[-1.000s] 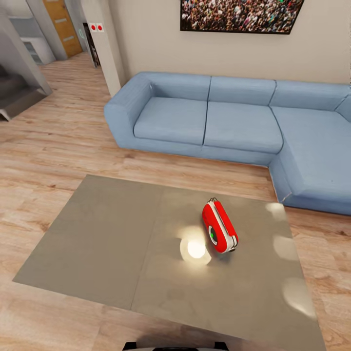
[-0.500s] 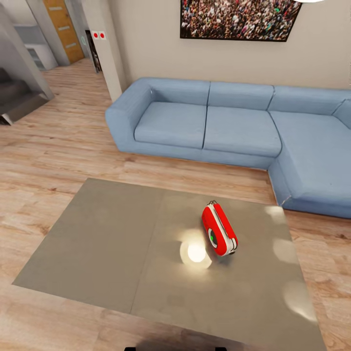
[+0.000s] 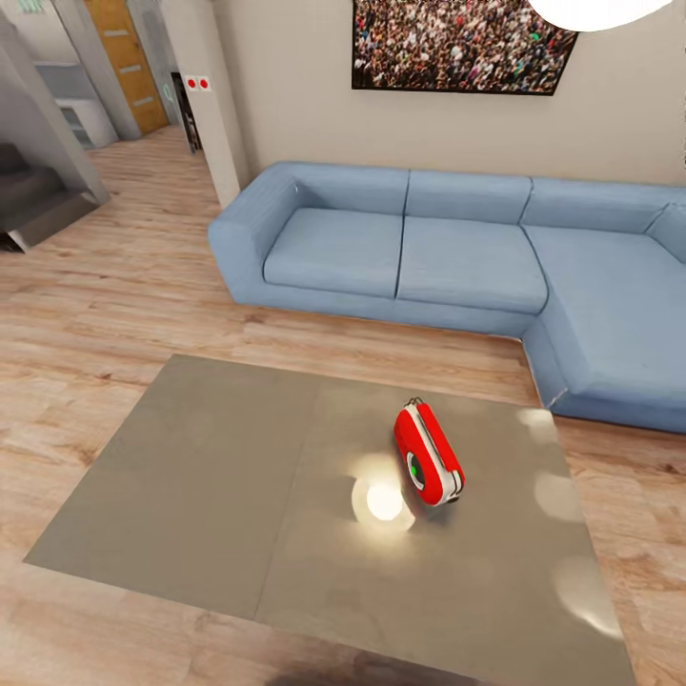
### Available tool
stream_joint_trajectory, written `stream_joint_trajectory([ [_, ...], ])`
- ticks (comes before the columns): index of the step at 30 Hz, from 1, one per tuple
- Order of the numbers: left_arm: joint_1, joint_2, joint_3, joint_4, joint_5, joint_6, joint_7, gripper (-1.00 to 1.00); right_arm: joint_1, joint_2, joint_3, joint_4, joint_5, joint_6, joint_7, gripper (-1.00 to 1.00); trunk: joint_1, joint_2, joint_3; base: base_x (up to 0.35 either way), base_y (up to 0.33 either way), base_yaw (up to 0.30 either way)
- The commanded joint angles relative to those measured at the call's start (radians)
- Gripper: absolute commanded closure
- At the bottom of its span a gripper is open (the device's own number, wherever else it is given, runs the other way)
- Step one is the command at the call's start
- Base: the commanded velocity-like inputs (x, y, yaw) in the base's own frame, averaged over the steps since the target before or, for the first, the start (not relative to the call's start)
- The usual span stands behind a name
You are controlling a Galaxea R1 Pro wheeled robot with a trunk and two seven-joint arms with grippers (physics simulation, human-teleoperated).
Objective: Turn on the radio receiver that's on the table in the living room.
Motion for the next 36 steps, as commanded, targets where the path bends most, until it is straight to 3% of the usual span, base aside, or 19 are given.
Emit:
stream_joint_trajectory([
  [1, 0.000, 0.000, 0.000, 0.000, 0.000, 0.000, 0.000, 1.00, 0.000, 0.000, 0.000, 0.000, 0.000, 0.000, 0.000, -1.00, 0.000, 0.000, 0.002, 0.000, 0.000, 0.000],
  [36, 0.000, 0.000, 0.000, 0.000, 0.000, 0.000, 0.000, 1.00, 0.000, 0.009, -0.001, 0.000, 0.000, 0.000, 0.000, -1.00, 0.000, 0.000, 0.058, 0.000, 0.000, 0.000],
])
